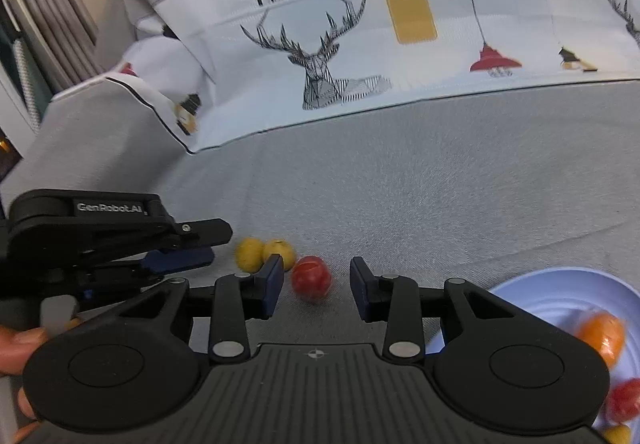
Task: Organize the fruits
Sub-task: 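Grasp a yellow fruit with the left tool while the right tool grasps a wrapped red fruit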
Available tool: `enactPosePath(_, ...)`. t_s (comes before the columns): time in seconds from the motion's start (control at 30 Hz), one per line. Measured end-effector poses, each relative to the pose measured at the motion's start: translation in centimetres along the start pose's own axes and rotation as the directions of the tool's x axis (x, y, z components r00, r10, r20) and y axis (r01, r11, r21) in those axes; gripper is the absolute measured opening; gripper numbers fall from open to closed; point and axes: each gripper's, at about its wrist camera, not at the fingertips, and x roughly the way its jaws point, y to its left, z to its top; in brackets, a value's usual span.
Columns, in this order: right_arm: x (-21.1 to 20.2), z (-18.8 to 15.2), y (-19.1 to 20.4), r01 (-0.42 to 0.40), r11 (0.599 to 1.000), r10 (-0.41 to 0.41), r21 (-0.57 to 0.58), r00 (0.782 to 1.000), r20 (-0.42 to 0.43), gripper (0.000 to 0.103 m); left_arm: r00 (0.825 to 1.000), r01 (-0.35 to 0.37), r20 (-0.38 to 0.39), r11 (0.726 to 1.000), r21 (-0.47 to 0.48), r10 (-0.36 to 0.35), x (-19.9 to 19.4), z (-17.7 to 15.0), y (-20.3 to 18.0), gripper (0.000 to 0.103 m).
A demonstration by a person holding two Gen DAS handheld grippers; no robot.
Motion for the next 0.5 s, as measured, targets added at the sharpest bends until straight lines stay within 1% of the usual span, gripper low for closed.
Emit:
enactPosePath(0.1, 1.4, 0.2, 0.3, 0.001, 1.000, -0.001, -0.009, 1.000, -0.017, 0.039, 1.000, 0.005, -0.011, 1.000, -0.007, -0.005, 0.7, 0.3, 0.0, 0.027)
enactPosePath(0.3, 3.8, 0.1, 0.5, 0.012, 1.000, -0.013, -0.020, 0.997, -0.075, 0.039, 0.999, -0.033, -0.032, 0.999, 0.012, 0.034, 2.1, 0.5, -0.1, 0.027)
enactPosePath(0.37, 4.2, 0.0, 0.7, 0.008, 1.000, -0.010, -0.022, 0.996, -0.090, 0.039, 0.998, -0.030, -0.046, 1.000, 0.009, 0.030, 2.5, 0.4, -0.1, 0.028)
enactPosePath(0.47, 4.3, -0.1, 1.0, 0.012, 0.999, -0.017, -0.053, 0.996, -0.090, 0.039, 0.998, -0.032, -0.052, 0.999, 0.036, 0.034, 2.7, 0.2, -0.4, 0.028)
enactPosePath(0.5, 4.2, -0.1, 1.0, 0.011, 0.998, -0.016, -0.055, 0.996, -0.089, 0.034, 0.998, -0.030, -0.058, 0.999, 0.042, 0.032, 2.7, 0.2, -0.6, 0.028)
